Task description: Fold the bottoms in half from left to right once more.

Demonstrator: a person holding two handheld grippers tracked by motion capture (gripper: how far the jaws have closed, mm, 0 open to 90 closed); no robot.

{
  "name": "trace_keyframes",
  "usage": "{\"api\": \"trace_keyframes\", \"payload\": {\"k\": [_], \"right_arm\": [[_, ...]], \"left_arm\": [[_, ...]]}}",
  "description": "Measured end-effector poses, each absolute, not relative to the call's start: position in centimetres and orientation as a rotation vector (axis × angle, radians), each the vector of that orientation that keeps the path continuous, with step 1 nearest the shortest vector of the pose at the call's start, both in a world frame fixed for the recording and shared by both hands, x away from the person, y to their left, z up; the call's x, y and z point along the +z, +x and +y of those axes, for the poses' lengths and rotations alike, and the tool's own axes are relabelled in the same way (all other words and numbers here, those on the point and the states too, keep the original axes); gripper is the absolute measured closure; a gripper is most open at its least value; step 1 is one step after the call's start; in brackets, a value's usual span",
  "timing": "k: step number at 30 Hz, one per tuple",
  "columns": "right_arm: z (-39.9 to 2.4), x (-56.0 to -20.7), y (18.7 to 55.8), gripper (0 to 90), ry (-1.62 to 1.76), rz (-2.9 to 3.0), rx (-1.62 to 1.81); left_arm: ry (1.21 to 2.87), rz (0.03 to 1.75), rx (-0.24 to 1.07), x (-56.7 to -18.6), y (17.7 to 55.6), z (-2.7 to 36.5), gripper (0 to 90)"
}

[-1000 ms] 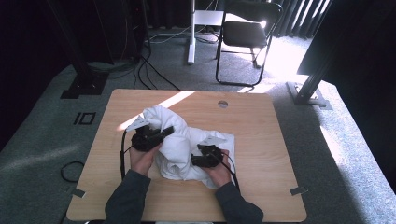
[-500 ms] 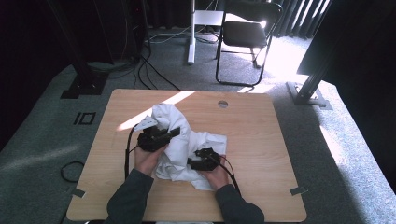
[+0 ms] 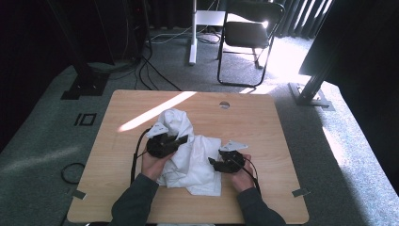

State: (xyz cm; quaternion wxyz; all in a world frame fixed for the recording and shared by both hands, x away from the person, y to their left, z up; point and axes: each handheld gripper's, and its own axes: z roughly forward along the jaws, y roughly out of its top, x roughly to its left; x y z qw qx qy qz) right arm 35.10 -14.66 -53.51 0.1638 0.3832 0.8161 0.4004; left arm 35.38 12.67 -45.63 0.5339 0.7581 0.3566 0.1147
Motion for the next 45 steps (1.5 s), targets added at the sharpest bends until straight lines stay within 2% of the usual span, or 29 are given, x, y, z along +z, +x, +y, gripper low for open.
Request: {"api": "trace_keyframes", "payload": {"k": [4, 8, 12, 15, 21, 26, 29, 30, 32, 34, 38, 41, 44, 45], "right_arm": [[-13.7, -55.6, 35.2, 39.5, 1.092, 2.383, 1.015], [-13.6, -55.6, 35.6, 39.7, 1.094, 2.395, 1.048], [-15.3, -55.4, 36.0, 39.0, 1.166, 2.343, 1.073], [-17.3, -54.2, 36.1, 39.0, 1.24, 2.246, 1.122], [-20.3, -49.9, 35.6, 38.1, 1.267, 2.054, 1.284], [-19.0, -46.9, 34.3, 37.0, 1.129, 2.052, 1.449], [-17.3, -46.5, 34.3, 36.5, 1.086, 2.114, 1.503], [-16.7, -46.8, 34.5, 38.2, 1.079, 2.138, 1.483], [-15.7, -47.8, 35.2, 47.3, 1.088, 2.21, 1.39], [-15.1, -49.1, 36.0, 58.3, 1.119, 2.253, 1.292], [-15.6, -50.9, 37.2, 57.4, 1.217, 2.245, 1.243], [-16.1, -51.6, 37.7, 56.2, 1.26, 2.232, 1.201], [-16.5, -52.1, 37.9, 55.3, 1.283, 2.23, 1.178], [-16.6, -52.3, 38.0, 54.7, 1.292, 2.229, 1.166]], "left_arm": [[1.859, 0.823, 0.277, -46.4, 35.2, 10.9, 82.8], [1.91, 0.786, 0.242, -47.8, 34.7, 9.3, 82.7], [1.948, 0.762, 0.207, -49.8, 34.4, 8.1, 82.2], [2.012, 0.748, 0.189, -51.3, 34.5, 7.2, 82.0], [2.171, 0.651, 0.32, -53.1, 34.0, 5.0, 81.7], [2.163, 0.66, 0.305, -53.0, 34.1, 5.1, 80.2], [2.17, 0.644, 0.318, -52.9, 33.9, 5.0, 78.3], [2.17, 0.639, 0.317, -52.9, 33.9, 5.0, 77.1], [2.16, 0.64, 0.291, -52.7, 33.8, 5.2, 71.8], [2.148, 0.643, 0.265, -52.3, 33.6, 5.4, 62.8], [2.11, 0.635, 0.23, -50.3, 33.0, 6.4, 56.3], [1.987, 0.572, 0.193, -47.6, 32.3, 8.4, 55.0], [1.934, 0.592, 0.263, -46.2, 32.3, 9.9, 53.2], [1.91, 0.679, 0.353, -45.3, 33.4, 11.7, 53.2]]}}
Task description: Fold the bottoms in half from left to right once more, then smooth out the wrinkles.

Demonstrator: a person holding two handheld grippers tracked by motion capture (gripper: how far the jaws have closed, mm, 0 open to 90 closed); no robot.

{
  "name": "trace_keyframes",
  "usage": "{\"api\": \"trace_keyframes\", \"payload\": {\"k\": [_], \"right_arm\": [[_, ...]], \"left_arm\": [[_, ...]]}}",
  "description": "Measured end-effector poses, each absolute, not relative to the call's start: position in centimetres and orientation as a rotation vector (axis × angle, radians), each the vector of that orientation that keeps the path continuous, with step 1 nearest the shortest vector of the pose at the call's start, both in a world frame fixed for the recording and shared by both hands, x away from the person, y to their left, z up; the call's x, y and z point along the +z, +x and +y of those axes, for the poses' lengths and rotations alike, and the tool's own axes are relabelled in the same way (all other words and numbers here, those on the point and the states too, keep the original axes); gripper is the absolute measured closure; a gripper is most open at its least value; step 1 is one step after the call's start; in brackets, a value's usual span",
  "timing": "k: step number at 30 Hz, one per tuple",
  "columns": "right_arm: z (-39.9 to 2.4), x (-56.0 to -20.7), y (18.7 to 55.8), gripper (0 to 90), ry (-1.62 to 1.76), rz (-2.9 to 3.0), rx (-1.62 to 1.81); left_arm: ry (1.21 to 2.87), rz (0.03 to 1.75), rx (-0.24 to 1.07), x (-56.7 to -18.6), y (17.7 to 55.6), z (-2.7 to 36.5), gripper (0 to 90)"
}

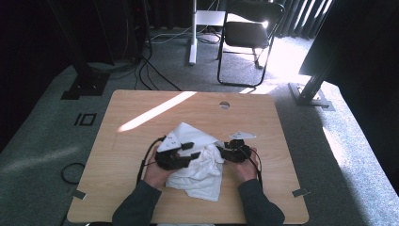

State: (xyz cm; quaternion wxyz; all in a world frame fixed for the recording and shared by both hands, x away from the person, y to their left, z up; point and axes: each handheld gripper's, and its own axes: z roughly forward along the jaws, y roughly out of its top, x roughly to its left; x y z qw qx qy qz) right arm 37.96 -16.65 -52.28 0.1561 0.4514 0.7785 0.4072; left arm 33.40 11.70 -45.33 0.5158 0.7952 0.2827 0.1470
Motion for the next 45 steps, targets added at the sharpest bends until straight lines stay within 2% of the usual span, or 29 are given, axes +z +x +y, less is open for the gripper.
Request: {"api": "trace_keyframes", "payload": {"k": [3, 7, 11, 18, 25, 34, 35, 37, 39, 45], "right_arm": [[-17.3, -52.6, 37.9, 53.2, 1.308, 2.232, 1.16], [-17.4, -51.7, 37.2, 51.4, 1.274, 2.214, 1.139], [-17.3, -49.3, 35.7, 51.5, 1.208, 2.128, 1.169], [-14.9, -45.9, 32.9, 54.2, 1.002, 2.145, 1.34], [-11.1, -49.2, 34.0, 58.6, 0.978, 2.328, 1.198], [-10.2, -51.3, 36.6, 47.1, 1.105, 2.313, 1.137], [-10.2, -51.4, 36.8, 49.0, 1.108, 2.325, 1.125], [-10.2, -51.6, 37.0, 69.2, 1.115, 2.357, 1.134], [-10.3, -51.4, 36.5, 84.8, 1.091, 2.355, 1.118], [-12.6, -49.6, 33.8, 87.3, 1.059, 2.33, 1.248]], "left_arm": [[1.902, 0.835, 0.36, -45.9, 36.3, 13.8, 58.1], [1.979, 0.92, 0.213, -48.5, 39.3, 14.1, 60.3], [1.956, 0.929, 0.169, -49.3, 39.8, 14.0, 60.3], [1.962, 0.955, 0.198, -50.0, 39.4, 13.5, 60.1], [1.947, 1.002, 0.246, -50.9, 38.6, 12.8, 60.5], [1.944, 1.027, 0.27, -51.1, 38.4, 12.4, 60.4], [1.942, 1.031, 0.276, -51.2, 38.4, 12.3, 60.4], [1.942, 1.035, 0.276, -51.2, 38.4, 12.3, 60.2], [1.938, 1.037, 0.274, -51.1, 38.4, 12.4, 59.9], [1.922, 1.044, 0.267, -51.0, 38.4, 12.5, 57.1]]}}
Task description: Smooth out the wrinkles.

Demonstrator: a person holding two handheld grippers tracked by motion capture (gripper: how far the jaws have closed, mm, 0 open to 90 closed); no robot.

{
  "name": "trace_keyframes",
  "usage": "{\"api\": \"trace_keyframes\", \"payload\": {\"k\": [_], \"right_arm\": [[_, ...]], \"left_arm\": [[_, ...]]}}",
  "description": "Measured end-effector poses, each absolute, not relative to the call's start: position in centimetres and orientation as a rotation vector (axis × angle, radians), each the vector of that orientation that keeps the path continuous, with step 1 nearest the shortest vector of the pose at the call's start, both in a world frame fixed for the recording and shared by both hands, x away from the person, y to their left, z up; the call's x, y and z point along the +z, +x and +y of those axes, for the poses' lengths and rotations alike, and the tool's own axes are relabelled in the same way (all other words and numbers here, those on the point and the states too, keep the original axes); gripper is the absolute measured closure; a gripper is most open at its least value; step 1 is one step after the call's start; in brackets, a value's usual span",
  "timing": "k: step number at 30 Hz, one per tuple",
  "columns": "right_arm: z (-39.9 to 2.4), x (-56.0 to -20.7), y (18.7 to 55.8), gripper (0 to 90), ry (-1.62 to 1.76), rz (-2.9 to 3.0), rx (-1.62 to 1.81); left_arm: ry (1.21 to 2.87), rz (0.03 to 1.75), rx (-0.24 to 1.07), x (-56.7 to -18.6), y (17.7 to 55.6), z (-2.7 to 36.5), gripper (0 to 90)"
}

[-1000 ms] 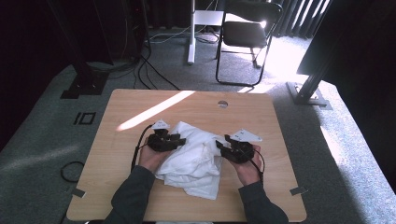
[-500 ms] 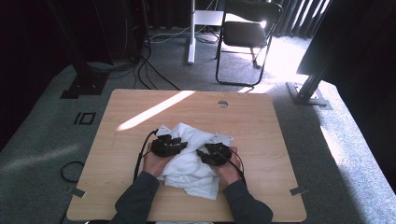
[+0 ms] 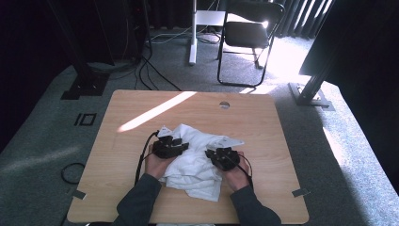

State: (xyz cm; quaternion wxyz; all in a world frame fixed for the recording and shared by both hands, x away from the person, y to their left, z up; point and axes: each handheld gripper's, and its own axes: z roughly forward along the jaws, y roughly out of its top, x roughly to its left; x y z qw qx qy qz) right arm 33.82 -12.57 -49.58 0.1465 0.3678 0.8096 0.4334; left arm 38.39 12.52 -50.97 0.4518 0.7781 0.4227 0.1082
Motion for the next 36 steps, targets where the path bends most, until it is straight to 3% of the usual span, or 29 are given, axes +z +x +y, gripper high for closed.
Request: {"api": "trace_keyframes", "payload": {"k": [9, 14, 17, 22, 24, 25, 27, 33, 36], "right_arm": [[-15.8, -47.8, 28.4, 87.3, 1.015, 2.288, 1.409], [-17.2, -47.9, 26.7, 86.3, 1.021, 2.324, 1.306], [-17.5, -47.1, 26.8, 63.4, 1.043, 2.229, 1.355], [-14.7, -46.4, 28.7, 49.3, 1.025, 2.243, 1.313], [-13.0, -47.8, 29.7, 54.9, 1.011, 2.313, 1.227], [-12.4, -48.6, 30.1, 72.4, 0.988, 2.356, 1.169], [-12.3, -49.0, 29.9, 88.6, 0.973, 2.371, 1.165], [-16.0, -46.7, 26.6, 89.5, 0.891, 2.338, 1.339], [-17.2, -47.4, 25.6, 89.5, 0.88, 2.401, 1.312]], "left_arm": [[1.935, 1.043, 0.298, -50.9, 38.2, 11.9, 55.5], [1.938, 1.055, 0.309, -51.0, 38.1, 11.6, 53.0], [1.935, 1.049, 0.323, -50.7, 37.9, 11.5, 52.0], [1.938, 1.043, 0.328, -50.6, 37.7, 11.3, 51.6], [1.937, 1.043, 0.331, -50.5, 37.8, 11.3, 51.2], [1.938, 1.043, 0.332, -50.5, 37.8, 11.4, 50.9], [1.939, 1.043, 0.336, -50.4, 37.7, 11.4, 50.3], [1.931, 1.061, 0.335, -50.4, 37.8, 11.5, 49.9], [1.939, 1.066, 0.342, -50.5, 37.8, 11.3, 49.9]]}}
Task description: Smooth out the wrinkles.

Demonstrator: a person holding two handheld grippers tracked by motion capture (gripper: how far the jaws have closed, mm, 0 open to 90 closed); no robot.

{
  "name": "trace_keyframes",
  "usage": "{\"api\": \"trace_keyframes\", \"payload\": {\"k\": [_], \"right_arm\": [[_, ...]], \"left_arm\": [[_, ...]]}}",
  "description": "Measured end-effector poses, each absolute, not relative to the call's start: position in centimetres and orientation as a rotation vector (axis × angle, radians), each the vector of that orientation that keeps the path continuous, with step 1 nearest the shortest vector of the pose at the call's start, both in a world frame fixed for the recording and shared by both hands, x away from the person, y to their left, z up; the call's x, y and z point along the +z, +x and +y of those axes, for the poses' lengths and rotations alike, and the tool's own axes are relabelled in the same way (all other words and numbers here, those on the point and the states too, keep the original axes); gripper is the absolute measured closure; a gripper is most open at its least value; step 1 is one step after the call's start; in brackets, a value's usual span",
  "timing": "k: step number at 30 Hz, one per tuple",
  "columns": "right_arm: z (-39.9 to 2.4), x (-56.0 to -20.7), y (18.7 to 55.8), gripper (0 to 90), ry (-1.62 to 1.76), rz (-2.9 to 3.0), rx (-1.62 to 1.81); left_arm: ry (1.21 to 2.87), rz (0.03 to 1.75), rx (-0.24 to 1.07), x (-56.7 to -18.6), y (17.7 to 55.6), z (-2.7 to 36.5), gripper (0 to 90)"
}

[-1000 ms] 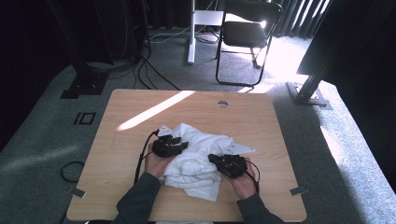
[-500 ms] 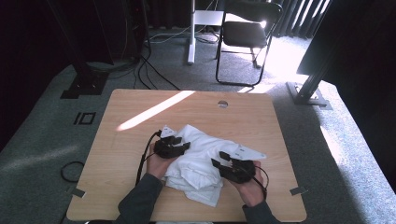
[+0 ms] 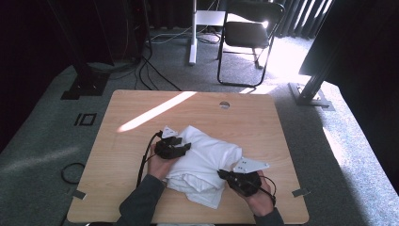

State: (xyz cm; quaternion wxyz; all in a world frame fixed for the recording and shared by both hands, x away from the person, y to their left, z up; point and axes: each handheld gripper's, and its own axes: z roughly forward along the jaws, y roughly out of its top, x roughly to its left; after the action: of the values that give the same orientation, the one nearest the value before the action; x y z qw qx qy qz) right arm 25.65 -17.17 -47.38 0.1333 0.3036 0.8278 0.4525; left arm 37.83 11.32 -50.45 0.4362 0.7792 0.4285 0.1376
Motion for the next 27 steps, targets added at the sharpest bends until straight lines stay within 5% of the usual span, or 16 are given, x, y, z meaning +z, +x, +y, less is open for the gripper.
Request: {"api": "trace_keyframes", "payload": {"k": [3, 6, 16, 27], "right_arm": [[-17.4, -49.9, 25.6, 88.2, 0.894, 2.506, 1.192], [-17.0, -51.8, 26.3, 75.6, 0.948, 2.522, 1.124], [-16.3, -53.7, 30.9, 74.6, 1.123, 2.454, 1.118], [-15.1, -53.2, 39.8, 64.7, 1.254, 2.307, 1.09]], "left_arm": [[1.944, 1.052, 0.36, -50.3, 37.5, 11.0, 49.8], [1.944, 1.014, 0.38, -49.8, 36.6, 10.7, 49.4], [1.972, 0.93, 0.422, -50.6, 32.6, 8.5, 46.8], [1.876, 1.081, 0.543, -51.6, 39.4, 7.9, 46.4]]}}
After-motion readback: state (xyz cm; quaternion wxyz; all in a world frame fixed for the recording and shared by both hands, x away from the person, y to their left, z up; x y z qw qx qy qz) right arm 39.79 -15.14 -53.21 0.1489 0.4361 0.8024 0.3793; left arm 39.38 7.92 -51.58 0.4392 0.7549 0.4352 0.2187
